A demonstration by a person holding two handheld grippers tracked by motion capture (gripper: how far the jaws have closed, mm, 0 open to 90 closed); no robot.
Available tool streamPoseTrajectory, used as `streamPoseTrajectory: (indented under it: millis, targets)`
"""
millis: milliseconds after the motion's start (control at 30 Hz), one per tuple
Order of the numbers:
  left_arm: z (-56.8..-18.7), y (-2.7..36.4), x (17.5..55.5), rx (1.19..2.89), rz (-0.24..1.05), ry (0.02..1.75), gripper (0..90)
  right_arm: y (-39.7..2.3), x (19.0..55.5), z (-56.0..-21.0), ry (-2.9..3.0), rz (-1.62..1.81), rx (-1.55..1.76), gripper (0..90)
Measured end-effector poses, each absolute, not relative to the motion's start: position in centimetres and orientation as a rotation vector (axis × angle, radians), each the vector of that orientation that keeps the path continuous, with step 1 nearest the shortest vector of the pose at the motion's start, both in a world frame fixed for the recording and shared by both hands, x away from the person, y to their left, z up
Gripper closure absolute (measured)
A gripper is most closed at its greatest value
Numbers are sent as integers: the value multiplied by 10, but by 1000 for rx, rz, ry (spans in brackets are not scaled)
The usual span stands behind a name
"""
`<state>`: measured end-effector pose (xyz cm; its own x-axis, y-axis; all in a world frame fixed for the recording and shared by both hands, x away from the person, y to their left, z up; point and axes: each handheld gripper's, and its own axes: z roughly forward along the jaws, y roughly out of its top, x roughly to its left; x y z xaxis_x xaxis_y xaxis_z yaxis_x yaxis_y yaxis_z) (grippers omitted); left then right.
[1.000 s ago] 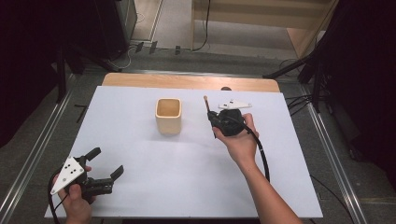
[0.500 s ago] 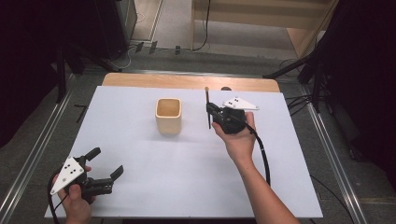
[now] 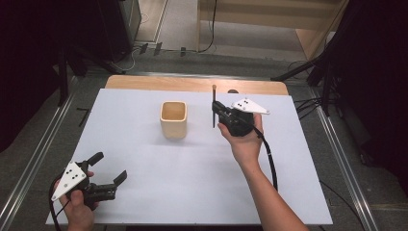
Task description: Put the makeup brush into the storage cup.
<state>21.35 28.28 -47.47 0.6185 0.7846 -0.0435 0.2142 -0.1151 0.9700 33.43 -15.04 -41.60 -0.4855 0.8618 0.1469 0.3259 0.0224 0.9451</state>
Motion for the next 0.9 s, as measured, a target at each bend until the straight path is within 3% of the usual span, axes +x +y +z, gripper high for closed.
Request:
streamPoseTrajectory:
  millis: [900]
  targets:
    - [-475,283,213,1654,598,837,0,-134,344,-403,1802,1534,1153,842]
